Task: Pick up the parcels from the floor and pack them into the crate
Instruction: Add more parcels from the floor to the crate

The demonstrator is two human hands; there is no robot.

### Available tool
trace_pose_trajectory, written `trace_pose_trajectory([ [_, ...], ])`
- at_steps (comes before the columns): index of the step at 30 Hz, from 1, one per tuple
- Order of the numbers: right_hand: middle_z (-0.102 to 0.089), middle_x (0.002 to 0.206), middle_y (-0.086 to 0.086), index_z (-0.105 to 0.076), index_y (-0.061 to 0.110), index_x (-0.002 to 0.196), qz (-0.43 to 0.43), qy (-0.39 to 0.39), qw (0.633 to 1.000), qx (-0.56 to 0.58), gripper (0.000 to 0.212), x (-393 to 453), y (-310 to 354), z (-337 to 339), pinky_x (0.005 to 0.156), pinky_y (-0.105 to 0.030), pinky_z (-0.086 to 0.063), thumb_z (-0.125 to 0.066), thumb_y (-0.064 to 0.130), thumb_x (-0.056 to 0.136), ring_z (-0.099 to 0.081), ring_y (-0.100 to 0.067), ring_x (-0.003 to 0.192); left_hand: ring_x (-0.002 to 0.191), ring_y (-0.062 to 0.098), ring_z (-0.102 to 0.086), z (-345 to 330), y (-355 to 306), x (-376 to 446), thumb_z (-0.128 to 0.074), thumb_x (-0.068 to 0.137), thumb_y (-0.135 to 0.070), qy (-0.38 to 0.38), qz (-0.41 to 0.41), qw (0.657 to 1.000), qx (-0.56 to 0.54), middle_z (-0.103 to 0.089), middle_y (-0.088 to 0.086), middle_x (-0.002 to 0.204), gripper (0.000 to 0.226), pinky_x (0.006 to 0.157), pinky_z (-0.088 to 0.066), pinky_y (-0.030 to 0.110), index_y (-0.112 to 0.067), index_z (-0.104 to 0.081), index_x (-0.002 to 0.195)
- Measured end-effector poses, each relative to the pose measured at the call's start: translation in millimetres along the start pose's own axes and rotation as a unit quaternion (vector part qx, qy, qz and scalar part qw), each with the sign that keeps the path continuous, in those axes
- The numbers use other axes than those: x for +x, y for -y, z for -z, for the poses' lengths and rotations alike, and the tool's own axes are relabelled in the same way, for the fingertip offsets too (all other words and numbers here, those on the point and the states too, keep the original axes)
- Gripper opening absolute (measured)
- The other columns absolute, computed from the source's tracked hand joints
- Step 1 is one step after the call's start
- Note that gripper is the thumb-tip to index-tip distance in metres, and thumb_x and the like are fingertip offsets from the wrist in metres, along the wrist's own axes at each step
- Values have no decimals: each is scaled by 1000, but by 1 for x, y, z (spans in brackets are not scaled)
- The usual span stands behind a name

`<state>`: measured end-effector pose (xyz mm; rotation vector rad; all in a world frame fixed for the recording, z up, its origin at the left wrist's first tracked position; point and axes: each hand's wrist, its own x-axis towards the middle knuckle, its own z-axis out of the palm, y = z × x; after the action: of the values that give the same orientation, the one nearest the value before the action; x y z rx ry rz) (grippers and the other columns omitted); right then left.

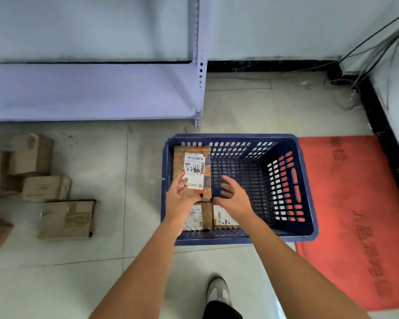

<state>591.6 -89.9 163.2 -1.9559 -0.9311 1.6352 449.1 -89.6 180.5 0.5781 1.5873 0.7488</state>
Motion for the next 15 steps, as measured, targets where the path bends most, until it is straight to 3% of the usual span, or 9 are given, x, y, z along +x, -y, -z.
trace_pose_trajectory([
  [4, -50, 134, -1, -38, 20, 140, 37, 26, 999, 7, 80, -1, 45, -65, 105, -41, -44, -78, 9, 72, -49, -17, 122, 121, 10, -46, 66, -33, 10, -69, 71, 11, -11, -44, 999, 5, -48, -1, 139, 81, 93, -40, 25, -22, -39, 139],
  [7, -47, 135, -3, -35, 18, 143, 63, 54, 996, -5, 81, 3, 70, -134, 103, -28, -40, -76, 7, 74, -46, -19, 125, 131, 20, -43, 134, -37, 29, -70, 71, 10, -30, -62, 998, 1, -46, 3, 142, 79, 91, -40, 25, -20, -41, 138],
  [13, -47, 136, -8, -35, 23, 143, 37, 66, 997, 14, 81, 3, 99, -307, 98, -31, -43, -75, 4, 75, -47, -23, 123, 128, 15, -45, 317, -28, 61, -75, 69, 5, -43, -55, 997, 14, -49, 0, 137, 80, 95, -39, 28, -27, -44, 135],
  [15, -46, 136, -8, -36, 24, 141, 18, 78, 996, 25, 79, -3, 108, -369, 95, -30, -43, -74, 4, 76, -47, -21, 120, 129, 14, -43, 382, -26, 69, -75, 68, 5, -46, -39, 998, 18, -47, -1, 139, 81, 103, -40, 33, -32, -44, 133],
])
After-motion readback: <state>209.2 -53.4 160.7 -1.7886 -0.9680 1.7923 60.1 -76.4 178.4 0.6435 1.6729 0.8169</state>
